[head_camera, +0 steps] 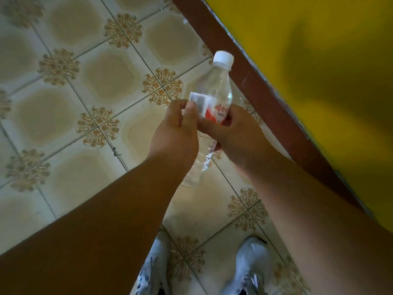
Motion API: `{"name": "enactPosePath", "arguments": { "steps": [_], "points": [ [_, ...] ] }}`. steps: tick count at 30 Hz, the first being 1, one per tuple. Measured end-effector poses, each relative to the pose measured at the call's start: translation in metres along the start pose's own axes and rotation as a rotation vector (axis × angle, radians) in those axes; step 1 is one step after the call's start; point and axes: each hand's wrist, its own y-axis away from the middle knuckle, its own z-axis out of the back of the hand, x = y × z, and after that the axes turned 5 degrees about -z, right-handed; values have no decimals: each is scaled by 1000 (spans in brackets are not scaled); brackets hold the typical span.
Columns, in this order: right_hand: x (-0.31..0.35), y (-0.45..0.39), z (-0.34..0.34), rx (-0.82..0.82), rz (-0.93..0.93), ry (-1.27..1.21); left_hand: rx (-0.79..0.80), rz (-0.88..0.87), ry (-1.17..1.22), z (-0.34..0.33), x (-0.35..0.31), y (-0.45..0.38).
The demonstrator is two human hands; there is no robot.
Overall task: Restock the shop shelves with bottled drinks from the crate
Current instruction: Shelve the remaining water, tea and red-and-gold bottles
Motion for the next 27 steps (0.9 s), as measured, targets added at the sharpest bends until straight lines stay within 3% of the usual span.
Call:
{"name": "enactPosePath", "arguments": {
  "steps": [5,9,14,19,24,27],
  "points": [
    [96,85,19,8,37,-116,-14,63,367,61,-92,61],
    [191,163,38,62,49,-247,76,-14,455,110,-186,122],
    [310,256,68,218,89,-412,-69,-51,505,157,-307,193],
    [433,334,115,102,211,-337,-99,-142,444,190,-431,263],
    [492,395,160,31,215,-493,-25,-244,511,191,-508,299],
    [513,421,176,-191,329,-250,15,-312,497,196,-539,309]
  ]
}}
